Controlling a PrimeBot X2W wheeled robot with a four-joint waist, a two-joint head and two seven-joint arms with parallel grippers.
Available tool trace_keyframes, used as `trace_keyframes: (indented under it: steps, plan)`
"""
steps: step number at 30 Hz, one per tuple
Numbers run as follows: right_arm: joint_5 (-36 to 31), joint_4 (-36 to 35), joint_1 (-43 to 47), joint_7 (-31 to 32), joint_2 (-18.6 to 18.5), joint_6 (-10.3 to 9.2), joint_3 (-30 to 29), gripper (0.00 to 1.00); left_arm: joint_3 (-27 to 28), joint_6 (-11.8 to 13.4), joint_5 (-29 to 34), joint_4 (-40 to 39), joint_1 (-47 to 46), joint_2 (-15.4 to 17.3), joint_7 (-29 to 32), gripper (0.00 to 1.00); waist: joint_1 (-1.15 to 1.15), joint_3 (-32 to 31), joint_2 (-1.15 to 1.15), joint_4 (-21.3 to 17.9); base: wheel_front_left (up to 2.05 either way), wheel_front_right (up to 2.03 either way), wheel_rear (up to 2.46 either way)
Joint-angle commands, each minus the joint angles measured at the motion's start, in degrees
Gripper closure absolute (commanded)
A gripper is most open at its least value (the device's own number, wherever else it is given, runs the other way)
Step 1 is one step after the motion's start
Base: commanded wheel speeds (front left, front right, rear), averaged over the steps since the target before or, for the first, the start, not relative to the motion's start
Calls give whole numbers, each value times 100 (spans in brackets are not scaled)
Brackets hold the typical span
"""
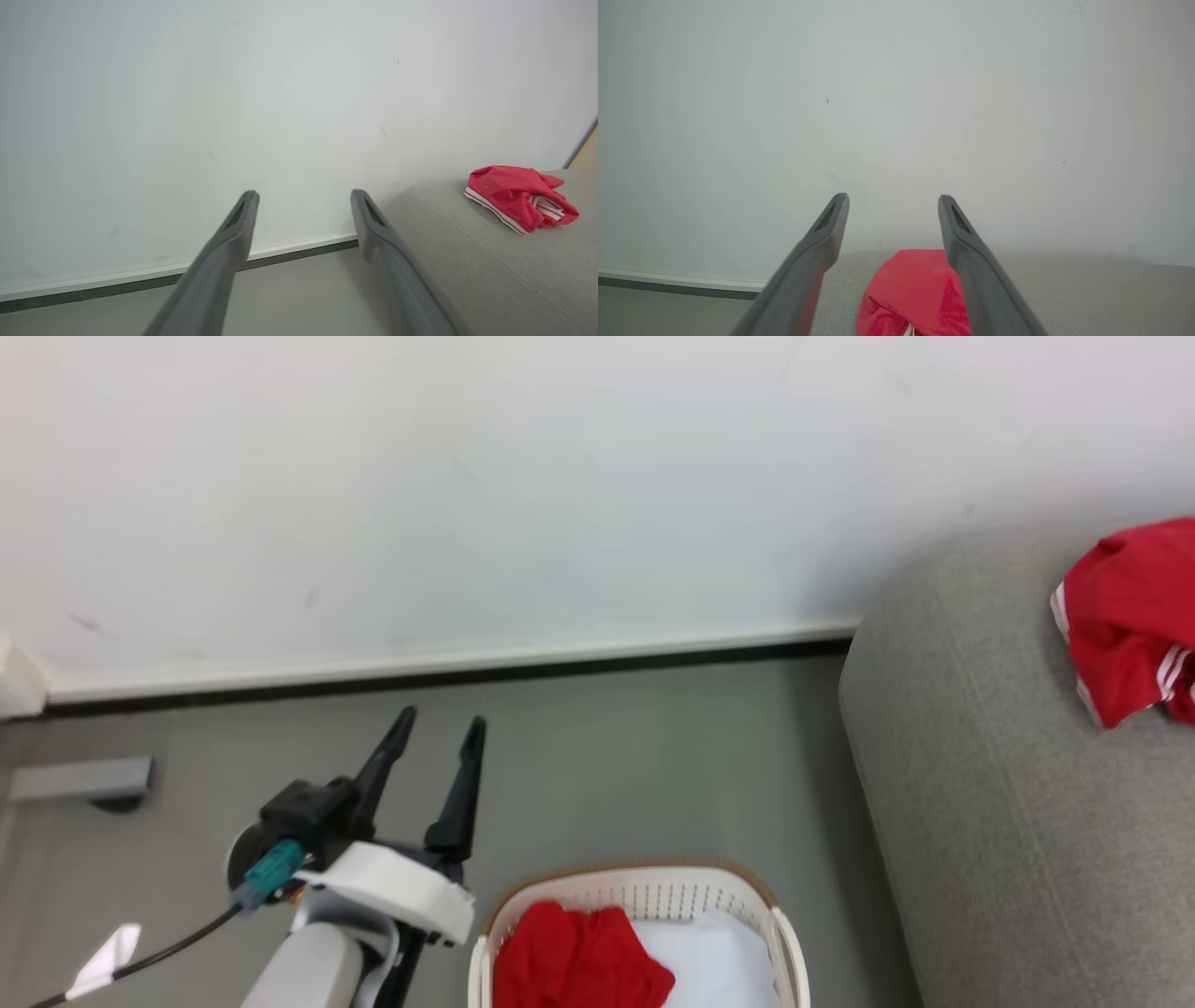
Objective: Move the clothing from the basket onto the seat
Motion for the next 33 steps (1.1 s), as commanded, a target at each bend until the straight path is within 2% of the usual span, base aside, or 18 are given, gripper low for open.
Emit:
trace_keyframes:
  steps: [1, 7, 13, 17, 21, 26, 33]
  plan:
    - [35, -155, 351, -96, 152, -12, -122, 0, 173, 59, -15, -40, 199, -21, -2, 0, 2, -432, 0, 29, 0, 0, 0]
    - [-269, -874, 1464, -267, 833, -12, -714, 0, 732, 255, 186, -229, 654, 11, -2, 0, 2, -724, 0, 153, 0, 0, 0]
    - [-874, -1685, 2672, -327, 1934, -12, -1450, 0, 1217, 350, 378, -445, 1133, -113, -2, 0, 2, -829, 0, 244, 0, 0, 0]
    - [-1449, -2191, 3350, -320, 2556, -12, -1758, 0, 1486, 309, 530, -542, 1451, -241, -2, 0, 2, -851, 0, 279, 0, 0, 0]
    - [-1985, -2481, 3703, -320, 2798, -13, -1611, 0, 1620, 211, 822, -533, 1674, -332, -2, 0, 2, -880, 0, 259, 0, 0, 0]
    - [-2276, -2696, 3977, -319, 3231, -12, -1743, 0, 1790, 131, 1005, -558, 1771, -478, -2, 0, 2, -900, 0, 298, 0, 0, 0]
    - [-2378, -2740, 3983, -320, 3254, -12, -1746, 0, 1888, -12, 1139, -510, 1756, -594, -2, 0, 2, -897, 0, 327, 0, 0, 0]
